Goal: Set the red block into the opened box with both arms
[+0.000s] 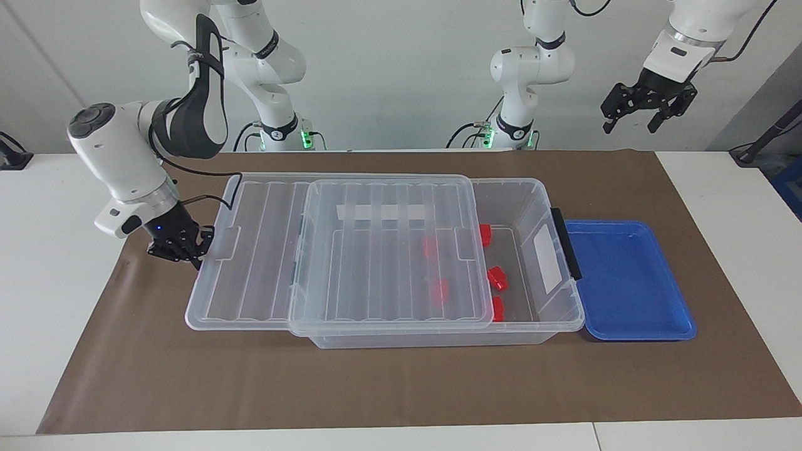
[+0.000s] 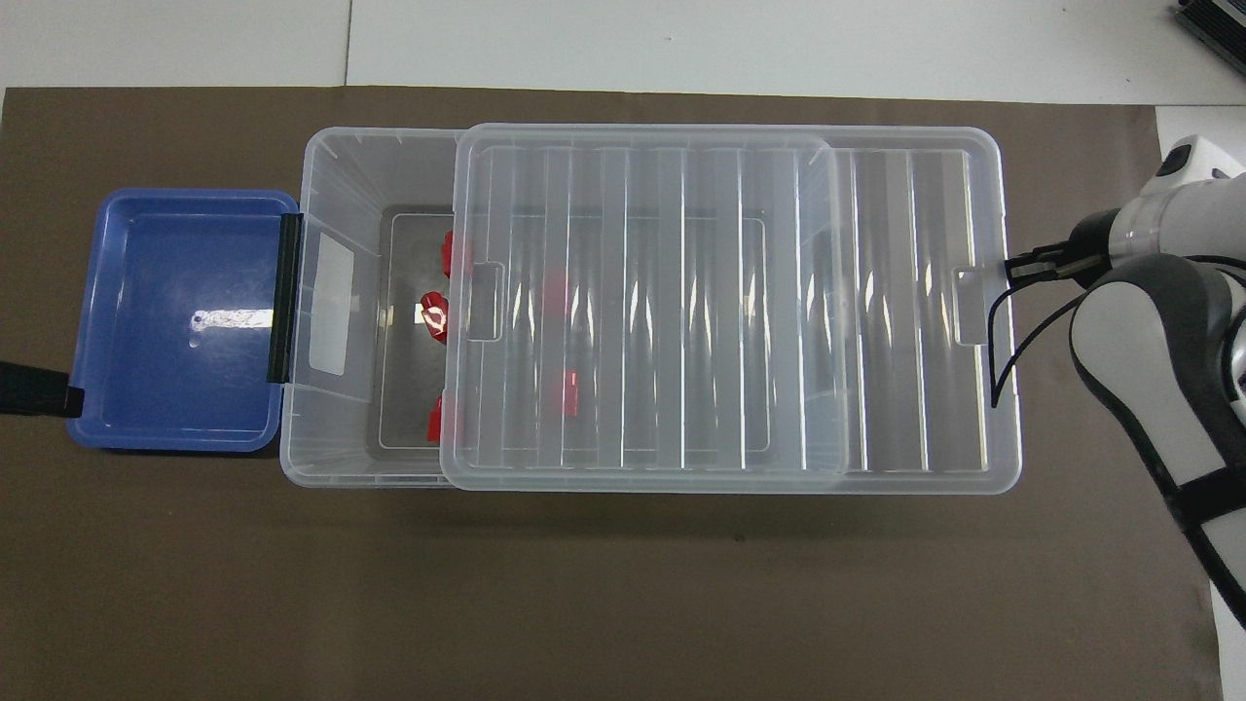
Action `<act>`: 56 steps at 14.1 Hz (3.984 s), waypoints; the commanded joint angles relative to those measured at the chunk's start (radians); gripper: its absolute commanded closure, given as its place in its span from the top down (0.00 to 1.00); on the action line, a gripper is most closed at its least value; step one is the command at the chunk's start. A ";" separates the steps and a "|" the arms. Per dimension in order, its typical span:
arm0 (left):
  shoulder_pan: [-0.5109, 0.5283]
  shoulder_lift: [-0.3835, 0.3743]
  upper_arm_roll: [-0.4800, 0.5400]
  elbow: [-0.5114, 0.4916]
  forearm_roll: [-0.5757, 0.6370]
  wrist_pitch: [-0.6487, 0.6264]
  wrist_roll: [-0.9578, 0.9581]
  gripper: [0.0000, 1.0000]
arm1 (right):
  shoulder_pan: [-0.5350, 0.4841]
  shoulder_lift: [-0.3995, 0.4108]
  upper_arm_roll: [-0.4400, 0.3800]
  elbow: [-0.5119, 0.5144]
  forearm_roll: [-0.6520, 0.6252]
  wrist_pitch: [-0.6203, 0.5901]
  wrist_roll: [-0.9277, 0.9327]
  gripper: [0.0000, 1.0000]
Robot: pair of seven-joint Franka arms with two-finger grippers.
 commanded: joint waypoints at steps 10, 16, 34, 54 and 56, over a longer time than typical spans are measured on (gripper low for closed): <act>0.019 0.057 -0.009 -0.007 -0.012 0.035 0.019 1.00 | 0.120 0.000 0.003 0.000 0.033 0.013 0.194 0.00; 0.025 0.057 -0.009 -0.007 -0.012 0.032 0.019 1.00 | 0.160 -0.003 0.003 -0.005 0.033 0.010 0.237 0.00; 0.023 0.064 -0.009 0.002 -0.012 0.064 0.020 1.00 | 0.195 -0.008 0.005 -0.008 0.120 -0.002 0.235 0.00; 0.025 0.056 -0.009 -0.008 -0.012 0.090 0.019 1.00 | 0.192 -0.009 0.006 -0.011 0.155 -0.011 0.208 0.00; 0.025 0.050 -0.009 -0.027 -0.012 0.107 0.019 1.00 | 0.192 -0.011 0.006 -0.014 0.155 -0.010 0.206 0.00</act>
